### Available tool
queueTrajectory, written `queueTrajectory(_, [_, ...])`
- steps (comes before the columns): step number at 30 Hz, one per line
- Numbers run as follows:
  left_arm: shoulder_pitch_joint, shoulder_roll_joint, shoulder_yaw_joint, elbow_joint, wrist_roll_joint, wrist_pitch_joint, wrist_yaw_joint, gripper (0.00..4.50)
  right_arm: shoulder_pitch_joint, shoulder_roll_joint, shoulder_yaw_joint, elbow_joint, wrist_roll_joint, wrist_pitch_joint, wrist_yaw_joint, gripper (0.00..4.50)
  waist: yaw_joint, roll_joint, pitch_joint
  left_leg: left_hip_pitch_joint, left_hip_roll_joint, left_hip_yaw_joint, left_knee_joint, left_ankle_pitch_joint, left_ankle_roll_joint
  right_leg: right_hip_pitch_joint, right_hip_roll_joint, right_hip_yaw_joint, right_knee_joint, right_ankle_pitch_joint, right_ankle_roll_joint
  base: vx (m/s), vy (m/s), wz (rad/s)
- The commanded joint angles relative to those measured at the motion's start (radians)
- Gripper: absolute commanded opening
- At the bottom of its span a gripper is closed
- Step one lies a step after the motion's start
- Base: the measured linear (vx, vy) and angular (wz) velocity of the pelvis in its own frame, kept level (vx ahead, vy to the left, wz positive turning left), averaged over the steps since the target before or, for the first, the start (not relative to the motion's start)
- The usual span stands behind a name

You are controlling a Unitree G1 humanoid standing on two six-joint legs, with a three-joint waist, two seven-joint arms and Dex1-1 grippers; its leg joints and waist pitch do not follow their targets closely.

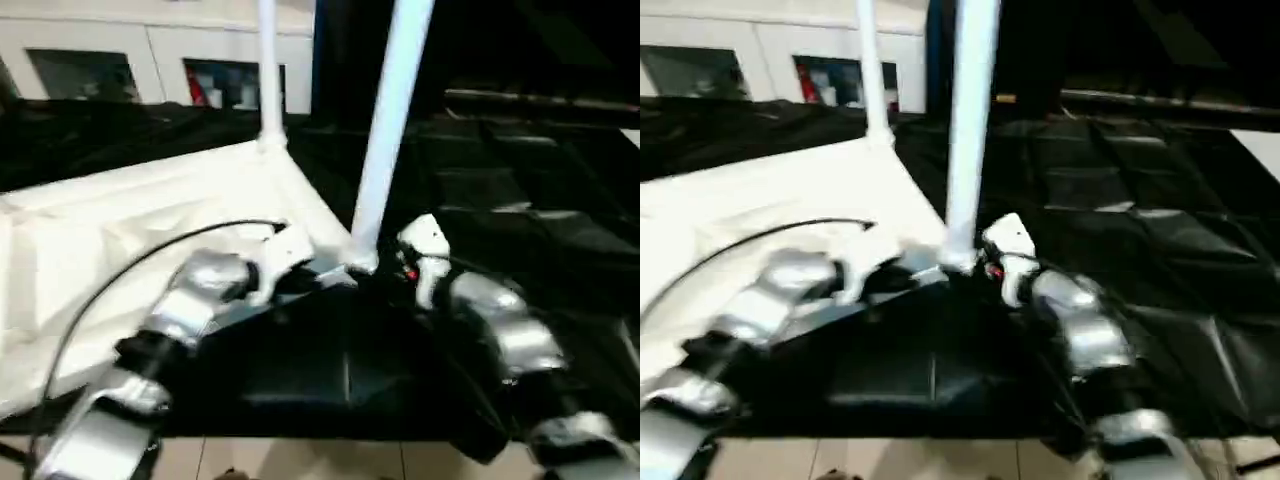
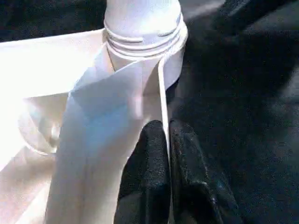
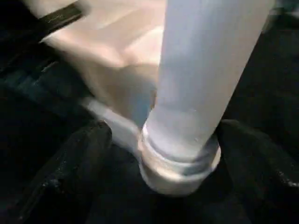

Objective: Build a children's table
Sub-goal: Rotate leg to tighten

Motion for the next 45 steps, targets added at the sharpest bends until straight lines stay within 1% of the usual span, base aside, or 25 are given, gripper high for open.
queueTrajectory(1, [0.049, 0.008, -0.046, -0.03, -0.043, -0.024, -0.119, 0.0, 0.005, -0.021, 0.042, -0.046, 0.022, 0.018, 0.103, 3.93, 0.005, -0.014, -0.057, 0.0, 0.034, -0.016, -0.05, -0.176, 0.077, 0.045, -0.069, 0.051, -0.079, -0.206, -0.166, 0.0, 0.0, 0.0])
queueTrajectory(2, [0.055, 0.014, -0.047, -0.042, -0.051, -0.021, -0.135, 0.0, 0.005, -0.029, 0.043, -0.05, 0.026, 0.023, 0.113, 3.93, 0.006, -0.011, -0.058, 0.001, 0.036, -0.016, -0.05, -0.17, 0.076, 0.046, -0.07, 0.05, -0.075, -0.191, -0.182, 0.0, 0.0, 0.0])
queueTrajectory(4, [0.081, 0.041, -0.049, -0.103, -0.089, 0.008, -0.206, 0.0, 0.003, -0.061, 0.048, -0.062, 0.035, 0.043, 0.158, 3.93, 0.005, -0.011, -0.059, 0.003, 0.039, -0.014, -0.05, -0.158, 0.077, 0.046, -0.067, 0.048, -0.069, -0.155, -0.207, 0.0, 0.0, 0.0])
queueTrajectory(6, [0.087, 0.049, -0.049, -0.119, -0.096, 0.016, -0.222, 0.0, 0.002, -0.069, 0.053, -0.064, 0.031, 0.048, 0.17, 3.93, 0.008, -0.009, -0.058, 0.005, 0.04, -0.012, -0.049, -0.165, 0.077, 0.043, -0.067, 0.049, -0.07, -0.151, -0.219, 0.0, 0.0, 0.0])
queueTrajectory(9, [0.098, 0.066, -0.046, -0.152, -0.112, 0.029, -0.258, 0.0, 0.003, -0.092, 0.076, -0.068, 0.013, 0.057, 0.209, 3.93, 0.019, -0.01, -0.055, 0.008, 0.041, -0.012, -0.052, -0.187, 0.062, 0.042, -0.069, 0.05, -0.074, -0.201, -0.207, 0.0, 0.0, 0.0])
queueTrajectory(13, [0.097, 0.071, -0.044, -0.154, -0.108, 0.022, -0.254, 0.0, 0.005, -0.098, 0.092, -0.067, 0.002, 0.061, 0.223, 3.93, 0.02, -0.013, -0.051, 0.006, 0.039, -0.015, -0.055, -0.22, 0.041, 0.041, -0.073, 0.051, -0.083, -0.284, -0.171, 0.0, 0.0, 0.0])
queueTrajectory(14, [0.096, 0.072, -0.043, -0.152, -0.106, 0.021, -0.252, 0.0, 0.005, -0.1, 0.098, -0.064, -0.006, 0.054, 0.223, 3.93, 0.02, -0.013, -0.051, 0.006, 0.039, -0.015, -0.055, -0.221, 0.039, 0.041, -0.073, 0.051, -0.084, -0.289, -0.168, 0.0, 0.0, 0.0])
queueTrajectory(15, [0.094, 0.071, -0.039, -0.151, -0.104, 0.023, -0.251, 0.0, 0.005, -0.1, 0.102, -0.06, -0.012, 0.049, 0.222, 3.93, 0.019, -0.013, -0.052, 0.007, 0.039, -0.016, -0.055, -0.217, 0.037, 0.04, -0.072, 0.051, -0.083, -0.285, -0.165, 0.0, 0.0, 0.0])
queueTrajectory(16, [0.094, 0.071, -0.037, -0.153, -0.103, 0.024, -0.249, 0.0, 0.002, -0.095, 0.097, -0.055, -0.012, 0.046, 0.214, 3.68, 0.019, -0.014, -0.052, 0.006, 0.039, -0.015, -0.054, -0.214, 0.037, 0.04, -0.071, 0.051, -0.082, -0.278, -0.165, 0.0, 0.0, 0.0])
queueTrajectory(20, [0.096, 0.074, -0.035, -0.163, -0.102, 0.033, -0.253, 0.0, -0.007, -0.086, 0.087, -0.043, -0.005, 0.043, 0.197, 3.48, 0.019, -0.013, -0.054, 0.006, 0.039, -0.014, -0.053, -0.193, 0.044, 0.041, -0.07, 0.051, -0.078, -0.233, -0.177, 0.0, 0.0, 0.0])
queueTrajectory(21, [0.096, 0.074, -0.035, -0.163, -0.102, 0.033, -0.253, 0.0, -0.008, -0.085, 0.086, -0.043, -0.003, 0.043, 0.196, 3.26, 0.019, -0.013, -0.053, 0.005, 0.038, -0.014, -0.053, -0.194, 0.045, 0.041, -0.069, 0.05, -0.078, -0.231, -0.178, 0.0, 0.0, 0.0])
queueTrajectory(24, [0.096, 0.077, -0.035, -0.162, -0.101, 0.033, -0.252, 0.0, -0.007, -0.082, 0.086, -0.044, -0.001, 0.045, 0.197, 3.12, 0.018, -0.012, -0.052, 0.005, 0.038, -0.015, -0.054, -0.208, 0.042, 0.041, -0.071, 0.05, -0.08, -0.255, -0.175, 0.0, 0.0, 0.0])
queueTrajectory(26, [0.096, 0.077, -0.035, -0.161, -0.101, 0.033, -0.252, 0.0, -0.005, -0.08, 0.086, -0.046, 0.001, 0.048, 0.197, 2.87, 0.018, -0.012, -0.051, 0.007, 0.039, -0.015, -0.054, -0.212, 0.04, 0.039, -0.07, 0.051, -0.081, -0.261, -0.172, 0.0, 0.0, 0.0])
queueTrajectory(30, [0.096, 0.073, -0.033, -0.159, -0.102, 0.037, -0.247, 0.0, 0.004, -0.07, 0.081, -0.045, 0.004, 0.048, 0.188, 2.75, 0.018, -0.013, -0.052, 0.006, 0.038, -0.015, -0.054, -0.204, 0.042, 0.04, -0.07, 0.051, -0.079, -0.244, -0.176, 0.0, 0.0, 0.0])
queueTrajectory(32, [0.092, 0.064, -0.027, -0.15, -0.099, 0.041, -0.227, 0.0, 0.007, -0.049, 0.065, -0.032, 0.009, 0.047, 0.152, 2.74, 0.017, -0.013, -0.05, 0.005, 0.038, -0.015, -0.054, -0.211, 0.04, 0.04, -0.071, 0.051, -0.081, -0.261, -0.174, 0.0, 0.0, 0.0])
queueTrajectory(33, [0.081, 0.041, -0.03, -0.117, -0.063, 0.034, -0.157, 0.0, -0.004, 0.002, 0.027, 0.024, -0.008, 0.03, 0.019, 2.73, 0.016, -0.013, -0.05, 0.006, 0.038, -0.016, -0.055, -0.217, 0.036, 0.039, -0.071, 0.051, -0.083, -0.275, -0.17, 0.0, 0.0, 0.0])
queueTrajectory(34, [0.075, 0.027, -0.034, -0.098, -0.038, 0.031, -0.112, 0.0, -0.01, 0.03, 0.006, 0.054, -0.017, 0.026, -0.055, 2.72, 0.013, -0.011, -0.049, 0.005, 0.038, -0.016, -0.056, -0.221, 0.032, 0.036, -0.072, 0.052, -0.083, -0.281, -0.171, 0.0, 0.0, 0.0])
queueTrajectory(35, [0.072, 0.019, -0.037, -0.087, -0.022, 0.03, -0.084, 0.0, -0.014, 0.046, -0.006, 0.071, -0.022, 0.024, -0.1, 2.72, 0.009, -0.01, -0.045, 0.008, 0.036, -0.017, -0.06, -0.244, 0.016, 0.033, -0.071, 0.051, -0.091, -0.325, -0.162, 0.0, 0.0, 0.0])
queueTrajectory(36, [0.064, -0.003, -0.035, -0.068, -0.012, 0.034, -0.044, 0.0, -0.018, 0.074, -0.023, 0.094, -0.027, 0.024, -0.169, 2.72, 0.003, -0.012, -0.048, 0.008, 0.035, -0.021, -0.062, -0.257, -0.003, 0.037, -0.074, 0.049, -0.091, -0.361, -0.151, 0.0, 0.0, 0.0])
queueTrajectory(37, [0.056, -0.025, -0.032, -0.053, -0.01, 0.043, -0.017, 0.0, -0.02, 0.101, -0.039, 0.111, -0.029, 0.032, -0.234, 2.72, 0.0, -0.012, -0.049, 0.008, 0.037, -0.024, -0.063, -0.266, -0.01, 0.038, -0.074, 0.047, -0.092, -0.372, -0.141, 0.0, 0.0, 0.0])
queueTrajectory(39, [0.034, -0.078, -0.029, -0.017, 0.004, 0.065, 0.061, 0.0, -0.021, 0.163, -0.067, 0.134, -0.032, 0.058, -0.361, 2.72, -0.007, -0.01, -0.046, 0.012, 0.037, -0.022, -0.064, -0.283, -0.01, 0.031, -0.072, 0.052, -0.095, -0.369, -0.143, 0.0, 0.0, 0.0])
queueTrajectory(41, [0.017, -0.118, -0.028, 0.002, 0.014, 0.091, 0.118, 0.0, -0.02, 0.2, -0.075, 0.14, -0.038, 0.072, -0.429, 2.72, -0.008, -0.013, -0.047, 0.01, 0.035, -0.022, -0.064, -0.275, -0.009, 0.034, -0.073, 0.053, -0.096, -0.379, -0.134, 0.0, 0.0, 0.0])
queueTrajectory(42, [-0.005, -0.173, -0.024, 0.029, 0.024, 0.122, 0.191, 0.0, -0.014, 0.247, -0.071, 0.139, -0.055, 0.077, -0.497, 2.72, -0.008, -0.008, -0.046, 0.011, 0.035, -0.021, -0.063, -0.274, -0.005, 0.03, -0.073, 0.054, -0.096, -0.372, -0.134, 0.0, 0.0, 0.0])
queueTrajectory(44, [-0.022, -0.201, -0.027, 0.053, 0.039, 0.126, 0.227, 0.0, -0.008, 0.275, -0.053, 0.13, -0.071, 0.063, -0.496, 2.72, -0.005, -0.013, -0.047, 0.01, 0.033, -0.02, -0.062, -0.261, -0.003, 0.032, -0.072, 0.053, -0.098, -0.358, -0.128, 0.0, 0.0, 0.0])
queueTrajectory(45, [-0.029, -0.207, -0.03, 0.062, 0.048, 0.122, 0.236, 0.0, -0.005, 0.286, -0.046, 0.124, -0.072, 0.056, -0.487, 2.72, -0.003, -0.011, -0.048, 0.009, 0.031, -0.02, -0.061, -0.255, 0.005, 0.034, -0.073, 0.053, -0.098, -0.35, -0.127, 0.0, 0.0, 0.0])
